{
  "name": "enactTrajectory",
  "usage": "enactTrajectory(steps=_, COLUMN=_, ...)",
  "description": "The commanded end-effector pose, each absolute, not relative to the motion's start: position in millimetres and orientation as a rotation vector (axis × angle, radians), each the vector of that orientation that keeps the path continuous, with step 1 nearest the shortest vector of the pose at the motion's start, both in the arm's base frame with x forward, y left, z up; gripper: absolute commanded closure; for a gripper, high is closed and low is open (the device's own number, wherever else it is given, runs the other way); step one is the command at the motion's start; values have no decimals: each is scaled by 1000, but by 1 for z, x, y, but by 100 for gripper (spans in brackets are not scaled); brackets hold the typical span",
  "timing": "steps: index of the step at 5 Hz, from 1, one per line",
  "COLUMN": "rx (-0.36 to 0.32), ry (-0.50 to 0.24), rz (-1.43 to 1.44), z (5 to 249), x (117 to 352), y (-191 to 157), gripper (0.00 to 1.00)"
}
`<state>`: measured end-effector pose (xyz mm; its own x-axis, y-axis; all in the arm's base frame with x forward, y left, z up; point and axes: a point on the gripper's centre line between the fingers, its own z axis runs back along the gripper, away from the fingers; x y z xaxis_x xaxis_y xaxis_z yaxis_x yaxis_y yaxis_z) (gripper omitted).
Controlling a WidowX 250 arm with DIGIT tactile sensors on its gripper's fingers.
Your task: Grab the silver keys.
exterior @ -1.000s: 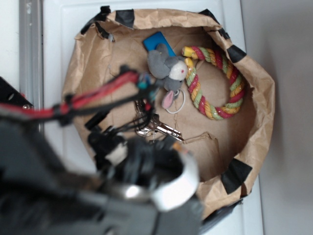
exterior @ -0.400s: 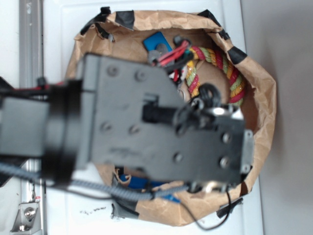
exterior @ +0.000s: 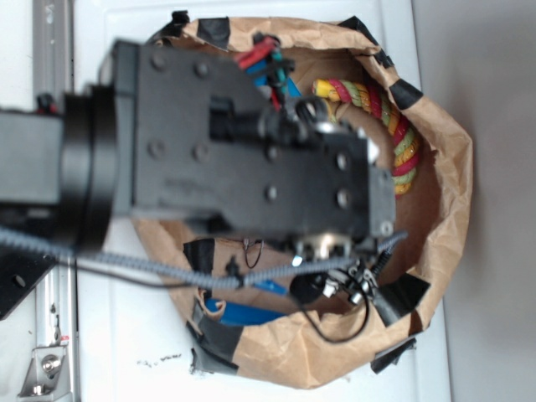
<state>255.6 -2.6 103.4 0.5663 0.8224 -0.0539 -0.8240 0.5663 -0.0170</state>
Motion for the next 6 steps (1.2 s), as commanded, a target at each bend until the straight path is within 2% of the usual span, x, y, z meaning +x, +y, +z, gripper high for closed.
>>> enactTrajectory(steps=1, rx=-68, ry=-4, rz=982, z=114, x=256, y=10, gripper=0)
enactTrajectory(steps=4, rx=-68, ry=-4, rz=982, z=114, x=256, y=10, gripper=0)
enactTrajectory(steps=5, rx=-77, ry=-8, rz=1023, z=90, x=258, y=11, gripper=0)
enactTrajectory(steps=6, rx=-68, ry=-47, rz=1057, z=80, x=264, y=11, gripper=0)
